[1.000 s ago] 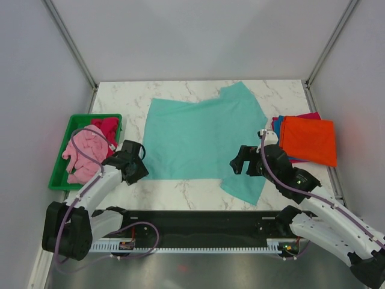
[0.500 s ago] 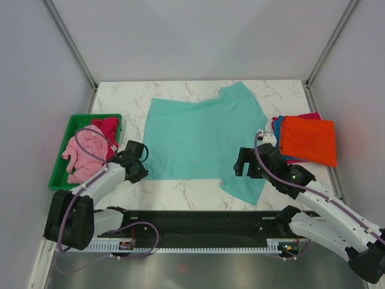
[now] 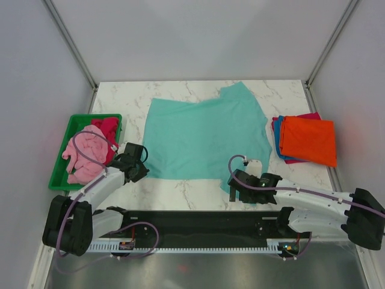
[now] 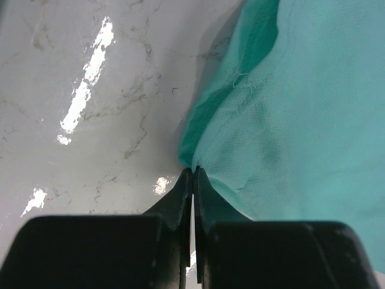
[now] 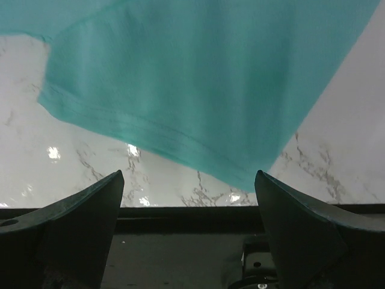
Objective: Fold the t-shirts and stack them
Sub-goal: Fold the tshirt
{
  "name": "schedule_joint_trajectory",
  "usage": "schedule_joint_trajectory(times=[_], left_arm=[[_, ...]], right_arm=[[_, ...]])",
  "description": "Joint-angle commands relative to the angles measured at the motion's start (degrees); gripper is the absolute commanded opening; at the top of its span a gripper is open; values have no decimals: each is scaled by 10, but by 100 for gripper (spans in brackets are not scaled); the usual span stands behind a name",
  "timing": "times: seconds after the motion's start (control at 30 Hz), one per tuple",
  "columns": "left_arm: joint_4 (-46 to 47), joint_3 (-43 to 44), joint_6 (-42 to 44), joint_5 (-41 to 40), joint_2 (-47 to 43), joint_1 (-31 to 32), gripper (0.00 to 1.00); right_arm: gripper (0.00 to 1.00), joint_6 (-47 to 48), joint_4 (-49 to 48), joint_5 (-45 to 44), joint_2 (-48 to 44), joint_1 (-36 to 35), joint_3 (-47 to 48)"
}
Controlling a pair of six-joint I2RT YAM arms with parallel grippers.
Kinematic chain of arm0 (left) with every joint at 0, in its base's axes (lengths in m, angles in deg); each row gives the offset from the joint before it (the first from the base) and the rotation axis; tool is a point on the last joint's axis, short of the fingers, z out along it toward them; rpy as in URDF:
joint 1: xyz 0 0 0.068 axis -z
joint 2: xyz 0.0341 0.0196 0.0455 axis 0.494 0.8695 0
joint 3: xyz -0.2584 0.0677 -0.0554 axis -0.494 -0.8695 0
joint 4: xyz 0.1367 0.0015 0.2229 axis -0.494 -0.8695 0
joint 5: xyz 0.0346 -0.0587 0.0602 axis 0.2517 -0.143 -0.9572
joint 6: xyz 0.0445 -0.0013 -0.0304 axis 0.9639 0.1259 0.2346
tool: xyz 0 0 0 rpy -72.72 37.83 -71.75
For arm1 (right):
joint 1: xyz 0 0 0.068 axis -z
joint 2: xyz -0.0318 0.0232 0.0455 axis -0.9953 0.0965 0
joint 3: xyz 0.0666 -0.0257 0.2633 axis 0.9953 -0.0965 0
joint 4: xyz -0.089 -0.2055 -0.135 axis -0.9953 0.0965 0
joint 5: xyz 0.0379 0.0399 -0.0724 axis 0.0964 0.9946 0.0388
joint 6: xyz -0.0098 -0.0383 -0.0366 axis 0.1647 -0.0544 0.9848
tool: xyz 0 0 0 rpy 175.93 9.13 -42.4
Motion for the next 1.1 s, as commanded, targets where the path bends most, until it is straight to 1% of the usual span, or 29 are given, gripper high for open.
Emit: schedule_joint_trajectory(times=[0.0, 0.03, 0.07, 0.17, 0.2, 0.3, 0.33, 0.4, 0.47, 0.5, 0.53, 0.63, 0.67, 0.77, 0.8, 0.83, 0.87, 1.03, 1.07], left_arm=[[34, -10, 6, 2, -21, 1, 2], [34, -12, 7, 4, -27, 1, 2], [37, -15, 8, 7, -30, 1, 2], [44, -23, 10, 9, -46, 2, 2], [45, -25, 9, 11, -49, 2, 2], [47, -32, 9, 12, -64, 2, 2], [47, -34, 9, 10, -67, 2, 2], [50, -35, 8, 11, -70, 2, 2], [51, -34, 9, 11, -67, 2, 2], [52, -34, 10, 12, -65, 3, 2], [52, -33, 11, 12, -64, 3, 2], [52, -33, 11, 12, -65, 3, 2], [52, -35, 11, 12, -67, 3, 2], [54, -35, 12, 13, -69, 3, 2], [55, -35, 13, 14, -68, 4, 2], [55, -35, 13, 14, -66, 4, 2], [56, -34, 13, 13, -65, 4, 2], [55, -32, 13, 15, -59, 4, 2], [56, -31, 13, 15, -58, 4, 2]], right_arm=[[98, -148, 45, -56, 13, -57, -4], [98, -169, 50, -60, 24, -88, -6], [98, -201, 52, -63, 29, -96, -13], [98, -239, 44, -54, 29, -104, -30], [94, -260, 40, -56, 22, -105, -46], [88, -289, 29, -78, -23, -105, -71], [85, -308, 29, -87, -49, -105, -73], [82, -309, 31, -112, -71, -101, -75], [82, -275, 31, -106, -68, -71, -67], [82, -261, 30, -97, -56, -56, -58], [82, -244, 30, -91, -22, -41, -52], [82, -242, 27, -80, 31, -40, -43], [82, -243, 23, -77, 35, -40, -46], [74, -245, 9, -76, 31, -41, -60], [69, -246, 8, -77, 27, -40, -62], [65, -245, 8, -75, 22, -40, -63], [58, -241, 7, -72, 20, -40, -64], [38, -236, 2, -59, 23, -45, -67], [28, -235, 5, -59, 23, -45, -63]])
